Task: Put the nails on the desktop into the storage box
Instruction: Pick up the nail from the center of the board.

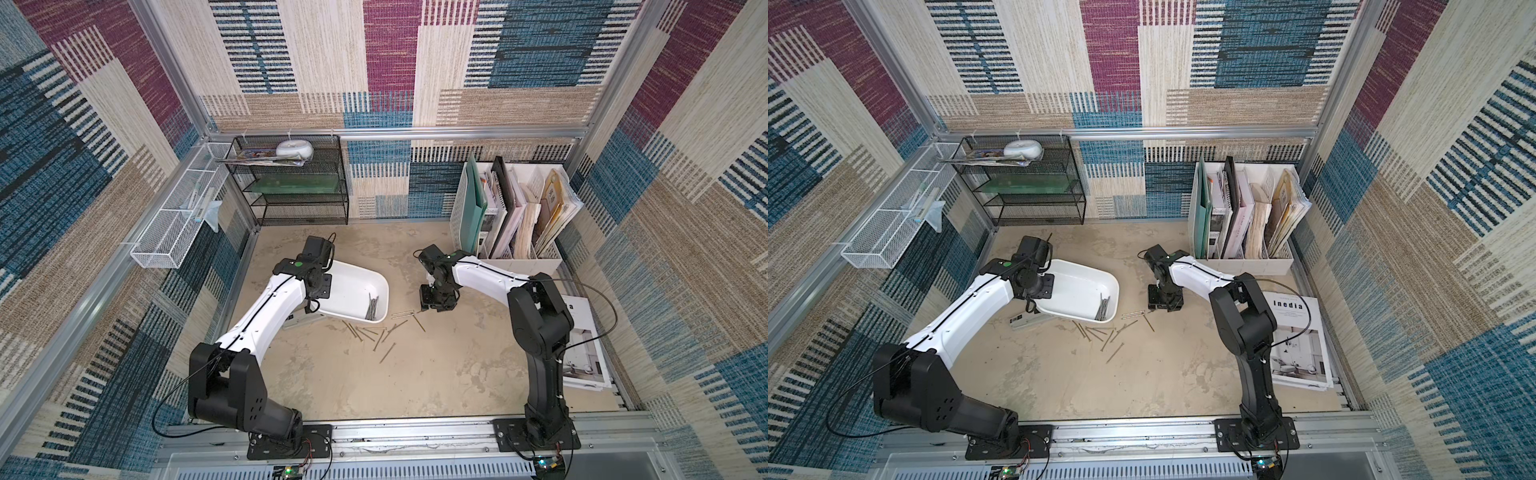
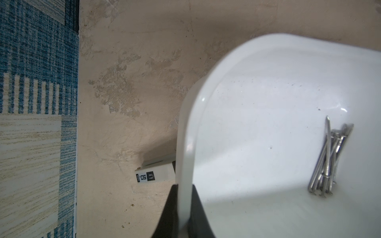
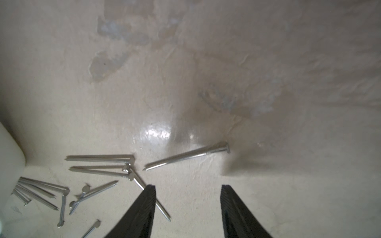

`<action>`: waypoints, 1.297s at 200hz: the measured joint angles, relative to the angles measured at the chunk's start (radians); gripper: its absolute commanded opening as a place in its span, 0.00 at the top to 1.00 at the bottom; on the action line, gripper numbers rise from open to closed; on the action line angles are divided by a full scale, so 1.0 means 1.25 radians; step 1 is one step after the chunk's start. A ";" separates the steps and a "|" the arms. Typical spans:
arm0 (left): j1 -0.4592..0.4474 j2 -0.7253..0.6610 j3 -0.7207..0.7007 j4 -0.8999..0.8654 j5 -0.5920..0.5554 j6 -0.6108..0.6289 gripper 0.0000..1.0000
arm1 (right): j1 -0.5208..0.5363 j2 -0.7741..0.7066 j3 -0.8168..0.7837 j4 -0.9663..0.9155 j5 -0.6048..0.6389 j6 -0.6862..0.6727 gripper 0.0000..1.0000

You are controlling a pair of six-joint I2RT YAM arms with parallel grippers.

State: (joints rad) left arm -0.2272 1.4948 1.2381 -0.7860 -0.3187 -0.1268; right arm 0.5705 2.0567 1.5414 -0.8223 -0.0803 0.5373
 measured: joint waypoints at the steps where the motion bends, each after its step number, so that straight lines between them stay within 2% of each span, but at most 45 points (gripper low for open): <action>1: 0.000 0.000 0.000 0.000 0.000 0.000 1.00 | 0.000 0.002 0.002 0.000 0.000 0.000 0.44; 74: -0.001 0.005 0.000 0.000 0.006 0.000 1.00 | -0.015 0.127 0.151 -0.132 0.012 -0.033 0.45; 129: -0.001 0.005 0.004 -0.001 0.018 0.000 1.00 | -0.017 0.220 0.274 -0.266 0.033 -0.070 0.52; 143: -0.001 0.005 0.005 -0.001 0.020 0.000 1.00 | -0.018 0.238 0.302 -0.292 0.033 -0.080 0.58; 173: -0.001 0.005 0.005 -0.001 0.021 0.000 1.00 | -0.020 0.266 0.343 -0.346 0.055 -0.097 0.85; 197: -0.001 0.004 0.005 -0.001 0.023 0.000 1.00 | -0.020 0.259 0.327 -0.355 0.067 -0.105 1.00; 259: -0.001 0.004 0.005 -0.003 0.022 0.000 1.00 | -0.011 0.175 0.294 -0.293 0.075 -0.107 1.00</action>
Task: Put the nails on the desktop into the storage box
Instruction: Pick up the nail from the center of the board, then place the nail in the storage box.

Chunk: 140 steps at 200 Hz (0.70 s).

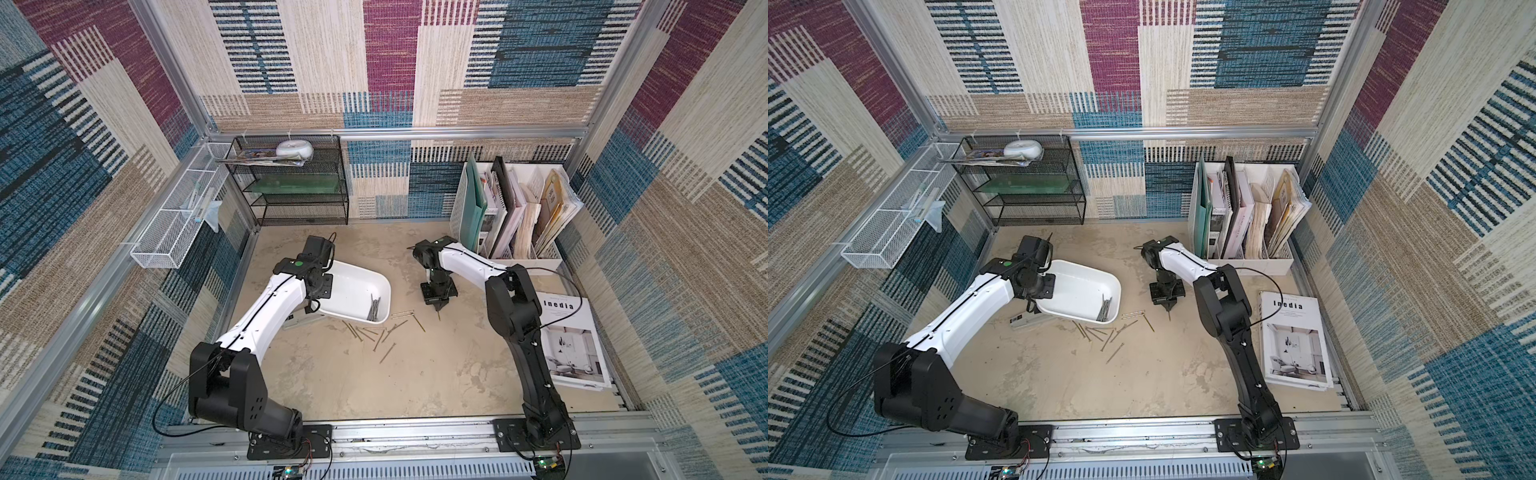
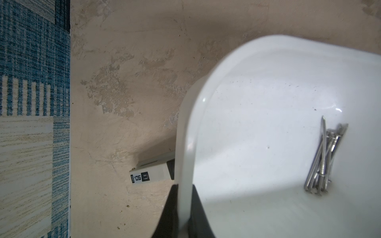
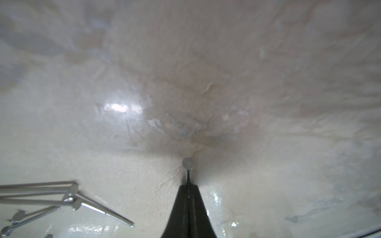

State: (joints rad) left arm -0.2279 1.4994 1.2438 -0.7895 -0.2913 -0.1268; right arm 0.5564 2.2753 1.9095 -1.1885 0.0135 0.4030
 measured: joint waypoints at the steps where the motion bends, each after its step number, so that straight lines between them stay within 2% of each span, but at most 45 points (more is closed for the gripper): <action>1: 0.000 0.000 0.000 0.000 0.000 0.000 1.00 | 0.001 -0.003 0.002 0.001 -0.001 0.000 1.00; 27: 0.000 0.000 0.000 -0.001 -0.001 0.000 1.00 | 0.034 -0.068 0.117 0.031 -0.060 0.008 1.00; 48: 0.000 0.000 0.000 -0.002 -0.002 0.000 1.00 | 0.068 -0.072 0.199 0.069 -0.125 0.028 1.00; 106: 0.000 0.002 0.000 -0.003 -0.004 0.000 1.00 | 0.169 0.000 0.215 0.262 -0.334 0.143 1.00; 140: 0.000 0.004 0.000 -0.003 -0.004 -0.001 1.00 | 0.187 0.059 0.218 0.327 -0.383 0.184 1.00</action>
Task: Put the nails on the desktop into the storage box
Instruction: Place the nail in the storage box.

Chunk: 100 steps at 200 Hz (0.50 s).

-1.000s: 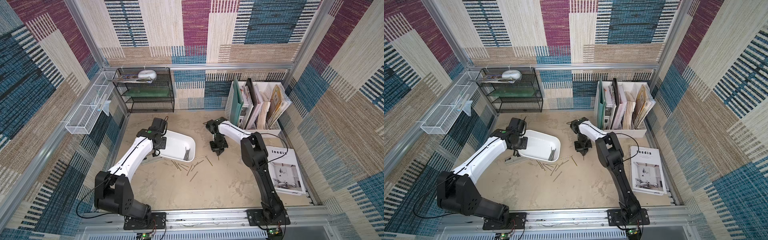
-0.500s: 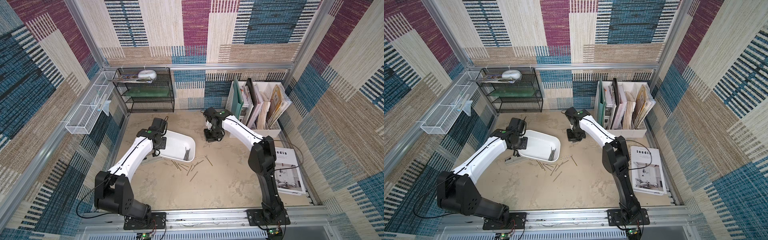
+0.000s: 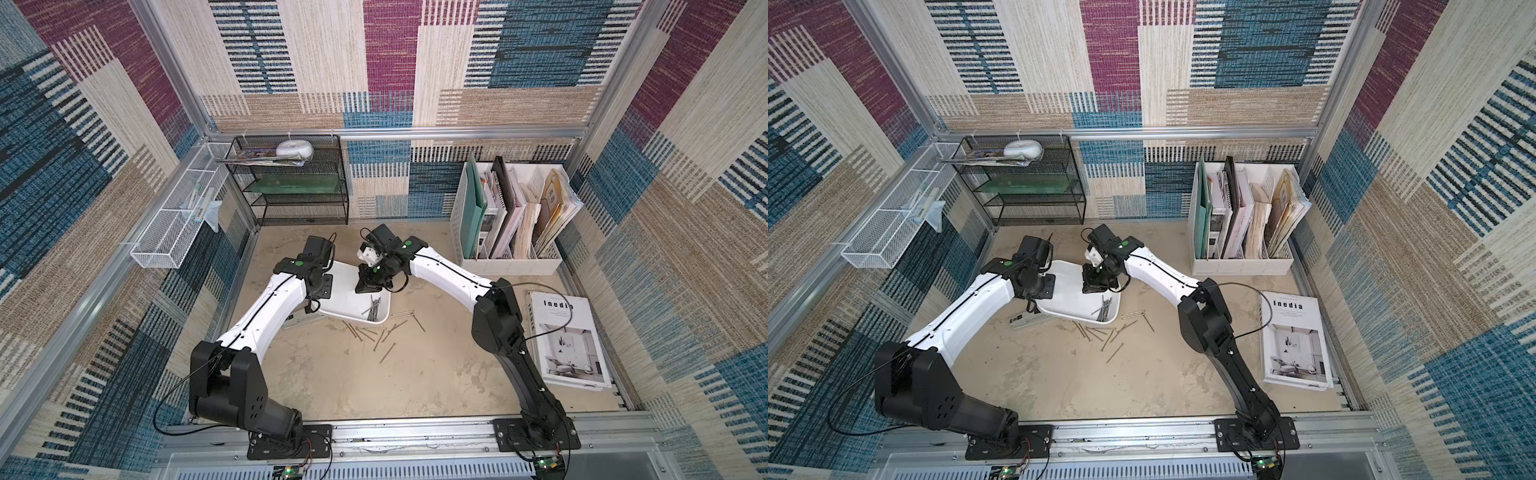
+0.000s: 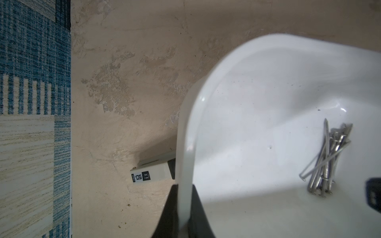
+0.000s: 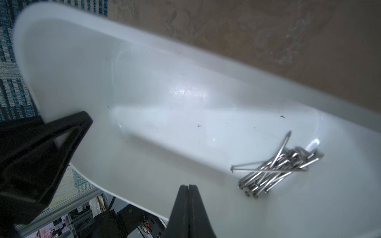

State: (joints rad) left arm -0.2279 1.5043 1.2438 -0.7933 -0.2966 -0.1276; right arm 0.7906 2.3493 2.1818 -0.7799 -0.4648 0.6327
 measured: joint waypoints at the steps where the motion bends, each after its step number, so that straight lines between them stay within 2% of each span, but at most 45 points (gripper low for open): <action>1: 0.000 0.000 0.000 0.000 0.000 0.000 1.00 | 0.000 0.000 0.000 0.000 0.000 0.001 1.00; 25: 0.000 0.000 0.000 0.000 0.000 0.000 1.00 | -0.002 -0.006 0.000 0.008 0.004 0.005 1.00; 59: 0.000 0.000 0.000 0.000 0.000 0.000 1.00 | -0.006 -0.087 -0.046 0.002 0.055 -0.024 0.75; 100: 0.000 0.000 0.000 0.000 0.001 0.000 1.00 | -0.023 -0.243 -0.244 -0.020 0.175 -0.080 0.60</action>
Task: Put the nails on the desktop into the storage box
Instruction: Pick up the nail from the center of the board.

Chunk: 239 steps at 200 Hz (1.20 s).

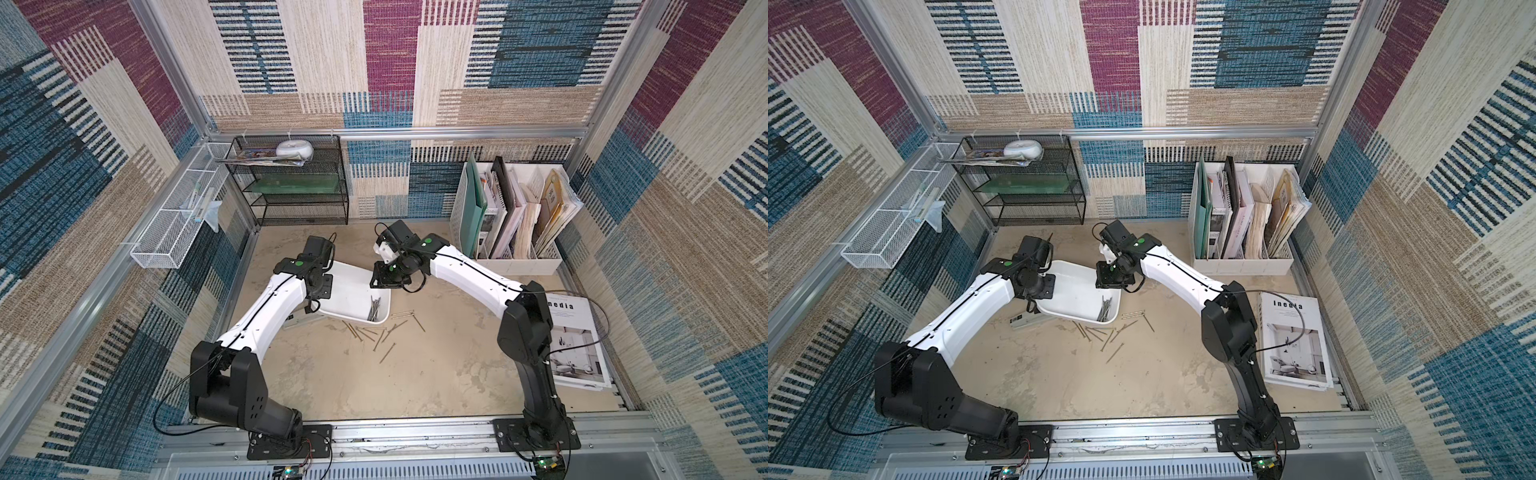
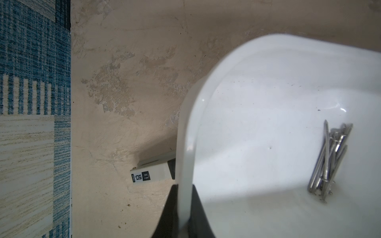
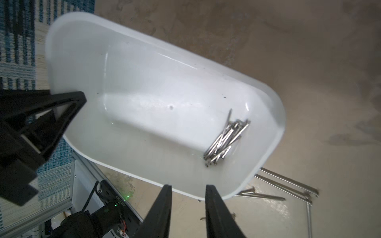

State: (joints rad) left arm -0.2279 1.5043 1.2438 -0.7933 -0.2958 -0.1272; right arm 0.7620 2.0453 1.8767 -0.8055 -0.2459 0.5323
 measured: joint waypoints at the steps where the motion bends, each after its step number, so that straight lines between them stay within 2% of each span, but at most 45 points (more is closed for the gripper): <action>1: 0.000 0.000 0.000 0.000 0.000 0.000 1.00 | 0.000 -0.004 -0.006 0.000 0.003 -0.001 0.60; 28: 0.000 0.002 0.002 0.000 -0.001 0.000 1.00 | -0.015 -0.092 -0.178 -0.007 0.067 -0.021 0.56; 59: 0.000 0.003 0.003 -0.001 -0.001 0.000 1.00 | -0.003 -0.097 -0.285 -0.019 0.140 -0.067 0.55; 99: 0.000 0.004 0.003 -0.001 -0.001 0.000 1.00 | 0.001 -0.079 -0.328 -0.024 0.234 -0.125 0.55; 152: 0.000 0.005 0.003 -0.001 -0.002 0.000 1.00 | 0.003 -0.009 -0.314 -0.003 0.262 -0.182 0.57; 177: 0.000 0.005 0.003 -0.001 -0.002 0.000 1.00 | 0.003 0.029 -0.290 0.003 0.269 -0.197 0.67; 199: 0.000 0.005 0.003 0.000 -0.003 0.000 1.00 | 0.005 0.045 -0.276 -0.003 0.270 -0.208 0.90; 214: 0.000 0.005 0.003 0.000 -0.004 0.000 1.00 | 0.006 0.048 -0.279 -0.004 0.273 -0.210 1.00; 239: 0.000 0.005 0.004 -0.001 -0.004 0.000 1.00 | 0.006 0.038 -0.311 0.021 0.277 -0.207 1.00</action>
State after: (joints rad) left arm -0.2283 1.5112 1.2484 -0.7940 -0.3012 -0.1272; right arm 0.7692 2.0926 1.4883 -0.7792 0.1005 0.2737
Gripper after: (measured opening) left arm 0.106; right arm 0.074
